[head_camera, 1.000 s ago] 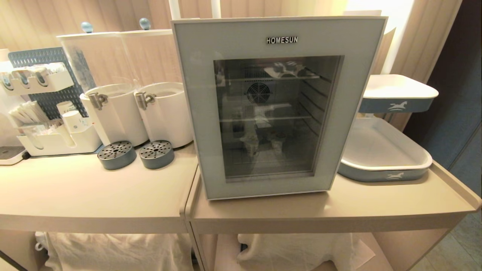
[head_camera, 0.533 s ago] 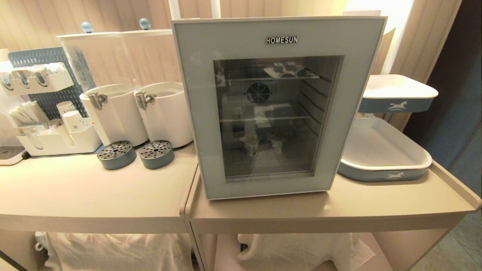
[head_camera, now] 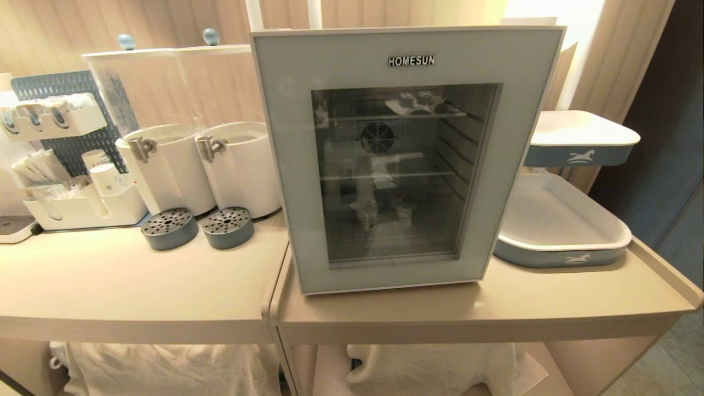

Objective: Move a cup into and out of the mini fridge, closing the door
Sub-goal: Open the freezer door

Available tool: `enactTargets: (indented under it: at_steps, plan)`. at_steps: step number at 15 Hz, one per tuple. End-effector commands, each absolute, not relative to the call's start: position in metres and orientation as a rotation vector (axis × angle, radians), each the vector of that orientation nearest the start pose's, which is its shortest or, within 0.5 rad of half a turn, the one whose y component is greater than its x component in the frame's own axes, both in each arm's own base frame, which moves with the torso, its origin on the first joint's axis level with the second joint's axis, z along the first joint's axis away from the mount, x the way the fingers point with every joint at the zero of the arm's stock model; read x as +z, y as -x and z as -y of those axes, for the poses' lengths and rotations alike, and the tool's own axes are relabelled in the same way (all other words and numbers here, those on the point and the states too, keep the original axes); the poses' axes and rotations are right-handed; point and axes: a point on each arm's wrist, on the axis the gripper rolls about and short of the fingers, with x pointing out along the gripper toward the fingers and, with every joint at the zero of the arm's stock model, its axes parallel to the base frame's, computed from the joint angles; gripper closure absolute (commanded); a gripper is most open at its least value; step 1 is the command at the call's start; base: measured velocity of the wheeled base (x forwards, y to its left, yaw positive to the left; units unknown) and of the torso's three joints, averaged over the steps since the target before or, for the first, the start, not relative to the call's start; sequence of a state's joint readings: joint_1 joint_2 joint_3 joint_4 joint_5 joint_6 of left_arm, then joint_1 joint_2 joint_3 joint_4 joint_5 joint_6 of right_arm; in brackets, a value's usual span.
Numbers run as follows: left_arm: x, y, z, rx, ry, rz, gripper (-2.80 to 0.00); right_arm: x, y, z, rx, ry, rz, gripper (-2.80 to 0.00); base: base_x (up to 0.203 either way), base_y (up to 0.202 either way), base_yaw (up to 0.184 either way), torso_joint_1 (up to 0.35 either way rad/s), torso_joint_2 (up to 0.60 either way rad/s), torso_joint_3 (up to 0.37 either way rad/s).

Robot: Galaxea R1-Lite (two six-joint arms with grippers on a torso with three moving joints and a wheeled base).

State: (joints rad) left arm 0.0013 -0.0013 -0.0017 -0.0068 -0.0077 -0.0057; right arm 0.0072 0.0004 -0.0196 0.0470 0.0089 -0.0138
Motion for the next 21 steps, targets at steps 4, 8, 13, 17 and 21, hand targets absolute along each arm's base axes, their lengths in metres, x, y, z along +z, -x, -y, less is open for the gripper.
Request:
enactTargets:
  at_steps: [4,8,13,17,21]
  plan:
    - [0.077,0.023,0.000,-0.006,0.005,0.010,0.00,0.076,0.024,0.000,0.017,0.015,-0.029,0.00,0.050,0.000,0.000,0.001,0.00,0.001]
    - [0.077,0.023,0.000,-0.003,-0.007,0.011,0.00,0.076,0.024,0.000,0.019,0.015,-0.031,0.00,0.000,0.000,0.000,0.000,0.00,0.000]
    - [0.197,0.074,-0.001,0.074,-0.016,0.247,0.00,0.076,0.025,0.000,0.020,0.017,-0.032,0.00,0.000,0.000,0.000,0.000,0.00,0.000]
    - [0.344,0.084,-0.002,0.114,0.075,0.238,0.00,0.075,0.024,0.000,0.019,0.017,-0.034,0.00,0.000,0.000,0.000,0.000,0.00,0.000]
    - [0.412,-0.043,0.002,-0.046,0.106,-0.041,0.00,0.075,0.025,0.000,0.020,0.018,-0.037,0.00,0.000,0.000,0.000,0.000,0.00,0.000]
